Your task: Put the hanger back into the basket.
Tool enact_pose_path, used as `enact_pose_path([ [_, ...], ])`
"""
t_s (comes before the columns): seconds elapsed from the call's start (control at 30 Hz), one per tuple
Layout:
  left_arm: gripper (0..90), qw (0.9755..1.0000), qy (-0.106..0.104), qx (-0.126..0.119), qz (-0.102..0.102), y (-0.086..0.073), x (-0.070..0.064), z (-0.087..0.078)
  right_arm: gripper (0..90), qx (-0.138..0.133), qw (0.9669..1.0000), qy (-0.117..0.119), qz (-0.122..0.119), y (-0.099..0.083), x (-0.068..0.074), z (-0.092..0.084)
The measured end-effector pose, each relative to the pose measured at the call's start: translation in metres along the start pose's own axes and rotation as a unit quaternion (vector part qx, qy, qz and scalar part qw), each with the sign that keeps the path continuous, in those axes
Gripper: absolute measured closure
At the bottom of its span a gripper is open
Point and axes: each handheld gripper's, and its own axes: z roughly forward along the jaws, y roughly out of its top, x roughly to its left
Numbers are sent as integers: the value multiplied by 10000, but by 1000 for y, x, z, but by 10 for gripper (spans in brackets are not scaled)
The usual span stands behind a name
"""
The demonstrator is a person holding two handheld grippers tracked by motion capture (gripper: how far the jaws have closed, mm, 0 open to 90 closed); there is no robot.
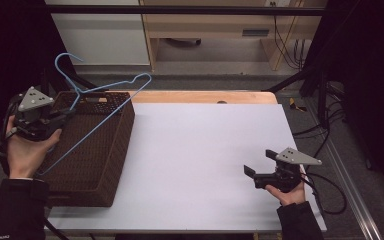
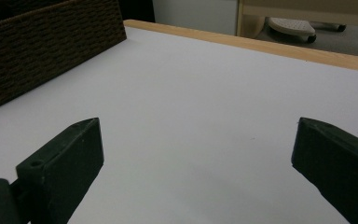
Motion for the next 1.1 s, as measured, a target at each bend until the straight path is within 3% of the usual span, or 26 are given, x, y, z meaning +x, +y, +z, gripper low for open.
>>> enact_pose_path([
  [0.27,870,9997,178,142,-32,-16,21,6,27,8,10000,-4,16,0,0,0],
  [0.57,870,9985,399,372,-77,-32,35,14,27,17,10000,-18,18,-1,-1,0],
  [0.83,870,9970,543,543,-71,-45,42,20,27,33,10000,-22,18,-1,-1,1],
  [1.1,870,9960,535,711,21,-58,43,28,26,12,10000,-13,26,-1,-2,0],
])
